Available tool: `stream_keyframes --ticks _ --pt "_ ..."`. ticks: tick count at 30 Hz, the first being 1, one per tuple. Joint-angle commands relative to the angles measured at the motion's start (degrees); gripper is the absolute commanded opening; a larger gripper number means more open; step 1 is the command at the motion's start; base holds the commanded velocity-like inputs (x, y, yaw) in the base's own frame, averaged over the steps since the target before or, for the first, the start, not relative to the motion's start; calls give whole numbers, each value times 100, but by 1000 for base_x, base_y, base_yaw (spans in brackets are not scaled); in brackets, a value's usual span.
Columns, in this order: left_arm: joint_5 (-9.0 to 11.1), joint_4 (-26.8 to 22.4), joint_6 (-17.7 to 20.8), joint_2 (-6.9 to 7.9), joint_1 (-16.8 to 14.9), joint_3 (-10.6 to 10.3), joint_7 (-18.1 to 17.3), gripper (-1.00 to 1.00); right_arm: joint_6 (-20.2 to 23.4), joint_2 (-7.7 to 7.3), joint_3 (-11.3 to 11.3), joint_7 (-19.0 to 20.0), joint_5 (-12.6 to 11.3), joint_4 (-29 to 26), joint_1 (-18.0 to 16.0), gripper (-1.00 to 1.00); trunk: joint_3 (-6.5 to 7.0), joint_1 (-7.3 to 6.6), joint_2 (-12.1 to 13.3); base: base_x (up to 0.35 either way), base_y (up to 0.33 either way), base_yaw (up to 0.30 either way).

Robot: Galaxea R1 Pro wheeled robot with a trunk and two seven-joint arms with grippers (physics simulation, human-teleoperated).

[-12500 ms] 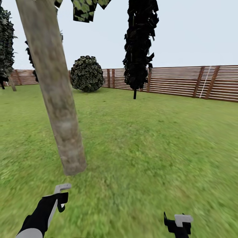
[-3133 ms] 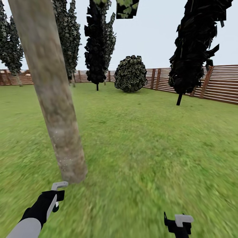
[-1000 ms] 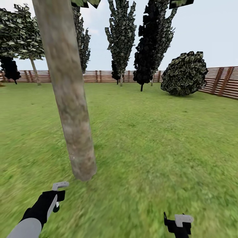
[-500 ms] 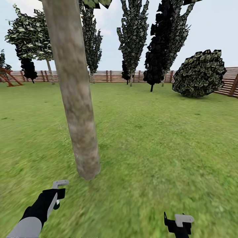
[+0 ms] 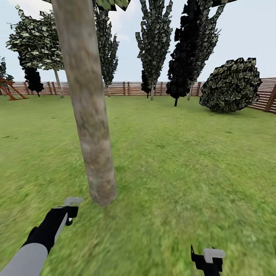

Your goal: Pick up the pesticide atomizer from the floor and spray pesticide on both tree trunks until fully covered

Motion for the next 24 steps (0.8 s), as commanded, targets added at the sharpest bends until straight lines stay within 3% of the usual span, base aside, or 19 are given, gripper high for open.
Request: stream_keyframes --ticks 1,3,6,8,11,13,15,16,18,21,23,24 --pt "-6 -63 224 -16 -164 -104 -37 -100 5 0 0 0 0 3 0 100 -1 0 0 -17 0 0" --pt "-6 -102 719 -43 -536 -174 -268 -100 6 0 0 0 0 5 0 100 -1 0 0 -5 0 0" --pt "-29 -107 909 -20 -870 -197 -599 -100 8 0 0 0 0 5 0 100 -1 0 0 -1 0 0" --pt "-51 -107 1173 138 -1151 -201 -744 -100 8 0 0 0 0 6 0 100 -1 0 0 0 0 0" --pt "-40 -107 1280 311 -1233 -215 -819 -100 8 0 0 0 0 6 0 100 -1 0 0 0 0 0" --pt "-35 -102 1307 320 -1218 -425 -1024 -100 8 0 0 0 0 6 0 100 -1 0 0 0 0 0" --pt "-11 -86 1321 237 -1213 -933 -1366 -100 8 0 0 0 4 6 0 100 -1 0 0 0 0 0" --pt "-2 -67 1326 236 -1232 -1014 -1438 -100 8 0 0 0 5 6 0 100 -1 0 0 0 0 0" --pt "-2 -35 1338 568 -1275 -1037 -1519 -100 8 0 0 0 8 6 0 100 -1 0 0 0 0 0" --pt "13 -73 1346 746 -1283 -1027 -1529 -100 14 0 0 0 9 6 0 100 -1 0 0 0 0 0" --pt "15 -175 1492 653 -1291 -1039 -1538 -100 13 0 0 0 9 6 0 100 -1 0 0 0 0 0" --pt "4 -299 1761 466 -1284 -1058 -1579 -100 10 0 0 0 9 6 0 100 -1 0 0 0 0 0"
